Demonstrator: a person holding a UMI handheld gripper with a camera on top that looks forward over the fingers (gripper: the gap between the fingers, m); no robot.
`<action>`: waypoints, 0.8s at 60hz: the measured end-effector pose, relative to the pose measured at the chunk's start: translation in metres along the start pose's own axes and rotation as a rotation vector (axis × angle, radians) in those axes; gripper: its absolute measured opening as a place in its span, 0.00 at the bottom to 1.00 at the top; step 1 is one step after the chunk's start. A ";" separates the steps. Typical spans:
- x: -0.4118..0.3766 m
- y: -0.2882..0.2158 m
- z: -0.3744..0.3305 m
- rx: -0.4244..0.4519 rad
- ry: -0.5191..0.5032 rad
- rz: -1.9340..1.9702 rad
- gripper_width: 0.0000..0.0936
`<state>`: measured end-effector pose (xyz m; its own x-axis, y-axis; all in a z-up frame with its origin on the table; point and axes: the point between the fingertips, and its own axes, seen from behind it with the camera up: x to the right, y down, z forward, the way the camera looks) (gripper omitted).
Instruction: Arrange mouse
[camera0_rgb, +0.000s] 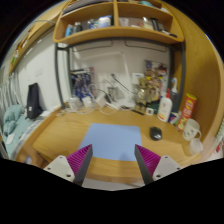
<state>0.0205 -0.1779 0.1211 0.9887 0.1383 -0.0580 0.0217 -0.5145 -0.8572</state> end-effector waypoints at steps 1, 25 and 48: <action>0.012 0.006 0.004 -0.010 0.017 0.003 0.91; 0.187 0.028 0.119 -0.129 0.190 0.074 0.89; 0.214 0.018 0.212 -0.179 0.161 0.085 0.60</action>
<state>0.2011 0.0219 -0.0157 0.9987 -0.0406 -0.0316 -0.0506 -0.6620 -0.7478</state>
